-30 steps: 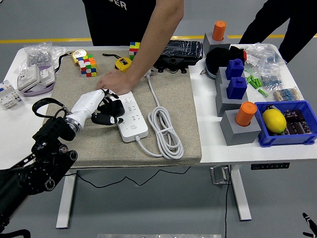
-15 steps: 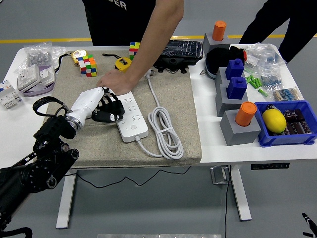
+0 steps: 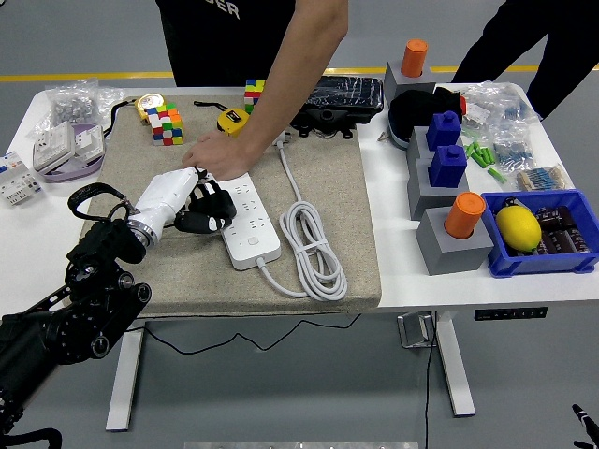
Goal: Pick up the plug,place it near the board,insert it into the board,press the button
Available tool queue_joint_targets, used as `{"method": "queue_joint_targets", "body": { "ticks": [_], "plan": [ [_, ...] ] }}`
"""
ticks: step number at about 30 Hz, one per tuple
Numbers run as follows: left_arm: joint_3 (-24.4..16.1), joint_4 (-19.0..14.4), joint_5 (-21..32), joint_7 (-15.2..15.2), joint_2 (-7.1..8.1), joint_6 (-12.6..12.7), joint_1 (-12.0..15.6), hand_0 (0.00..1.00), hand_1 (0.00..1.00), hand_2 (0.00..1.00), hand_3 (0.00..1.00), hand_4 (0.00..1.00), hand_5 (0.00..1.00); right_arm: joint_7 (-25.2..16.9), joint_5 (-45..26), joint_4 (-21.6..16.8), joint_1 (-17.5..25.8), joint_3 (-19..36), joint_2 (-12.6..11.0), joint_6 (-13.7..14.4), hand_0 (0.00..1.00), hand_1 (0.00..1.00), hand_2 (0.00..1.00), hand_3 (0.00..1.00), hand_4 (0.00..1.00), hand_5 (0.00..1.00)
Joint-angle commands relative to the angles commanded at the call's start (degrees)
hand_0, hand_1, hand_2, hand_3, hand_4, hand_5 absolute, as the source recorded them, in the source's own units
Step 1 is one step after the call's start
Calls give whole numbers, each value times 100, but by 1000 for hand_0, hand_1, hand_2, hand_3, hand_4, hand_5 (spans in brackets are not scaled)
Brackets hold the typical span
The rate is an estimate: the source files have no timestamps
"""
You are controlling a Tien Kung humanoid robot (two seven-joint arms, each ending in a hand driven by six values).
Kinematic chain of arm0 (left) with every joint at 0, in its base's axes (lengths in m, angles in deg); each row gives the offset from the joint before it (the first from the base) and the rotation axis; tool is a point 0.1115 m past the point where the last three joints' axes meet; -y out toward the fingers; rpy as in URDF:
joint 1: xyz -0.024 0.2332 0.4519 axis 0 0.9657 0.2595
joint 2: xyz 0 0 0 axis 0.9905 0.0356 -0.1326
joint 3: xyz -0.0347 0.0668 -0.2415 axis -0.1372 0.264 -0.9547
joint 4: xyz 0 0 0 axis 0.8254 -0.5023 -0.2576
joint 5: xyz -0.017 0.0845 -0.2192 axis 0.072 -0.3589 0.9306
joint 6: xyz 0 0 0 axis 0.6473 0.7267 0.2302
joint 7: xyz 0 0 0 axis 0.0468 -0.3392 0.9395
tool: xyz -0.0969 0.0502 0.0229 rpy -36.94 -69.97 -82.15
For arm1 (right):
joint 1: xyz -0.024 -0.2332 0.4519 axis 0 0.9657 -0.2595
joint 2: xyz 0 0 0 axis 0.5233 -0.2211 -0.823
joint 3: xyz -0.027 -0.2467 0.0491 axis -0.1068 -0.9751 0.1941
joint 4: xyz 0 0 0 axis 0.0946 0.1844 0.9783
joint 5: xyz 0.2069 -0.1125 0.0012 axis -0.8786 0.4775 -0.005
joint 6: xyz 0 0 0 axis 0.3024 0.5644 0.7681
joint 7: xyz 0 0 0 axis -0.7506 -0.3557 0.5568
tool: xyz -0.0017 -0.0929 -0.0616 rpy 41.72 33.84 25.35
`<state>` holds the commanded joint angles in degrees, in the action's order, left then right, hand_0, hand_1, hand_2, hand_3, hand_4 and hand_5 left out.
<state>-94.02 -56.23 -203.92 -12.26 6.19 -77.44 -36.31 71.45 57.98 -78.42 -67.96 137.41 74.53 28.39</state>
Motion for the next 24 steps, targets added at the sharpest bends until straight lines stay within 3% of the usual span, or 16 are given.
{"method": "queue_joint_targets", "body": {
  "ticks": [14, 15, 24],
  "plan": [
    [-28, 8, 34, -10, 13, 38, -65, 210, 191, 379, 463, 868, 191, 21, -22, 0, -24, -25, -4, 6, 799, 747, 728, 783, 998, 967],
    [-33, 6, 37, -12, 12, 38, -75, 208, 158, 319, 443, 865, 209, 24, -17, 0, -24, -21, -4, 7, 799, 747, 728, 783, 998, 957],
    [-43, -76, 49, -13, 40, 55, -147, 210, 145, 305, 438, 865, 216, 47, -44, 0, -53, -54, -7, 14, 799, 747, 728, 783, 998, 953]
  ]
}}
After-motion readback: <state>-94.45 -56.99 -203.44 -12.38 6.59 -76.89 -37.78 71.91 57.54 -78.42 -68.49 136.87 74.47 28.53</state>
